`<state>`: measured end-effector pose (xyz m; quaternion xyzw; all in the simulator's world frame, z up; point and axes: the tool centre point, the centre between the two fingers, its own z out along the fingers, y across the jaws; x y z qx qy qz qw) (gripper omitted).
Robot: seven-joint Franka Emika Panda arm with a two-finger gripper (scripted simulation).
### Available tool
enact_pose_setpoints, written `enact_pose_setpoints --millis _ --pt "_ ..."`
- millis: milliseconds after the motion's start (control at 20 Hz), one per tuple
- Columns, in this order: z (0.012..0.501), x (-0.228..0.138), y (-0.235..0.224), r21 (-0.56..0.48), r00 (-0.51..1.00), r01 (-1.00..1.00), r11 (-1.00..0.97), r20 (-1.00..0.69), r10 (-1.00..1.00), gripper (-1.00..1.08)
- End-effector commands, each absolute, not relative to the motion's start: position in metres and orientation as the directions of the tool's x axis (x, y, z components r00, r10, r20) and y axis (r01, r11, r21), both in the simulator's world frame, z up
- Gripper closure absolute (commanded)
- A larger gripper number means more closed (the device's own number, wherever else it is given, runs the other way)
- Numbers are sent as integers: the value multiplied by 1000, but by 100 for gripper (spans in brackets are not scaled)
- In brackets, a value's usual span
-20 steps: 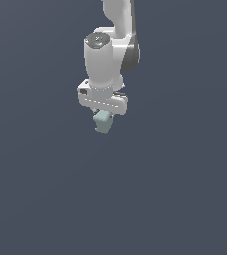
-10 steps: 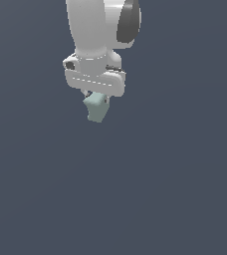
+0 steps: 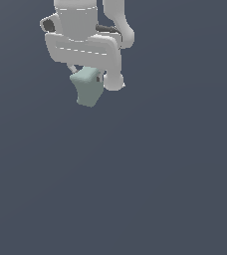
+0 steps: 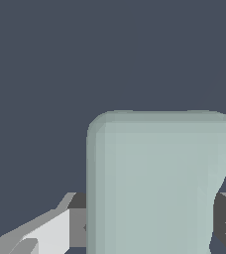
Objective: Pick up the object and move it to a goal position.
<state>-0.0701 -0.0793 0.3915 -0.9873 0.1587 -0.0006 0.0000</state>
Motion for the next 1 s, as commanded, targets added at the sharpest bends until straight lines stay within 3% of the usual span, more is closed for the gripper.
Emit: enact_pose_setpoints --millis 0,450,950 --pt "414 -66 -83 0 950 -313 -950 1 -313 108" --pt "475 -53 -94 0 950 -313 -950 0 -313 108" --pt "505 -46 -100 0 950 -313 -950 0 -313 108"
